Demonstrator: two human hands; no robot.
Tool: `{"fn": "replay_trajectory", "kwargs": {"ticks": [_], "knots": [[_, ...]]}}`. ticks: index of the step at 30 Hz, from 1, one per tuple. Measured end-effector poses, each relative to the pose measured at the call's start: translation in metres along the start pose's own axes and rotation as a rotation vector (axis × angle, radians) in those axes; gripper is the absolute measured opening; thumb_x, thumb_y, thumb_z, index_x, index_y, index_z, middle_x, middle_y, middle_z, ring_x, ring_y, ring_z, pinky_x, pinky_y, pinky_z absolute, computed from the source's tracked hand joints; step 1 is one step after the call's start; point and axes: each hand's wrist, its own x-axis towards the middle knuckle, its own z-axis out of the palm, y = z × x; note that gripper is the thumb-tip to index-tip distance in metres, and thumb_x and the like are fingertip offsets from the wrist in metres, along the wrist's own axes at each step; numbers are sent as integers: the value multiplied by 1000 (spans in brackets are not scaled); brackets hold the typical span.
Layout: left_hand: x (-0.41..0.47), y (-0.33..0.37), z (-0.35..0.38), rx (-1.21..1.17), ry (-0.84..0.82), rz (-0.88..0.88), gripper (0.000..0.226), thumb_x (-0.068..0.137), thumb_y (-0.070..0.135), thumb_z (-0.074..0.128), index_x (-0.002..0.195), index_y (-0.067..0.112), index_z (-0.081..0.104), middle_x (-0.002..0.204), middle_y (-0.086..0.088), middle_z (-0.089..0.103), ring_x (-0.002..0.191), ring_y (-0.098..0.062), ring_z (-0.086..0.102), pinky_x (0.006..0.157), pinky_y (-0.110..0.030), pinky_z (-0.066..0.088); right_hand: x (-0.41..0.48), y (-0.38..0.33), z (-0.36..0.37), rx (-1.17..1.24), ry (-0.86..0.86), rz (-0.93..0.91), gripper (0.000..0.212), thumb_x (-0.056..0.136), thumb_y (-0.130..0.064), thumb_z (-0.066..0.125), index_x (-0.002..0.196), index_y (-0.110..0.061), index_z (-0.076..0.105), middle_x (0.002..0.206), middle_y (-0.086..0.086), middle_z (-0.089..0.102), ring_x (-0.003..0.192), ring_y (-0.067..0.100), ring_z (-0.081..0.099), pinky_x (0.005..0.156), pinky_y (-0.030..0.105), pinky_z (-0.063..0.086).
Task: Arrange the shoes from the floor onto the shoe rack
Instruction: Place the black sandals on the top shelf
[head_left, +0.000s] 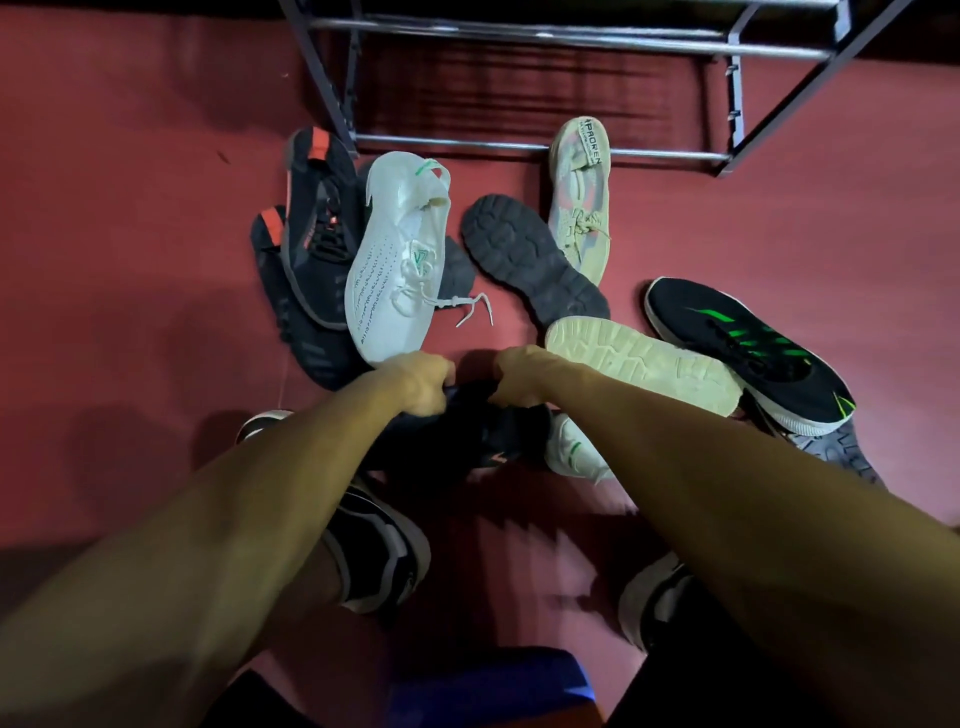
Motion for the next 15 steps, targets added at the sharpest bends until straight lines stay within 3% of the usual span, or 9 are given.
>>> {"fn": "replay_trajectory", "kwargs": {"ticks": [7,15], "knots": [[-3,0,-1,44,27,0,38,85,19,60,123,26,59,117,-3,65,106,-27,61,93,-38,51,0,-3,-4,-69,41,-17,34,91,-24,59,121,-6,63,121,15,64,107,31,63,77,30,47],[-22,11,-16,61,38,20,51,84,7,53,129,28,58,124,-6,62,108,-28,61,90,-32,52,-18,-9,-18,-185,-12,-78,32,89,-27,58,114,-8,65,112,15,69,85,28,59,73,29,48]]}}
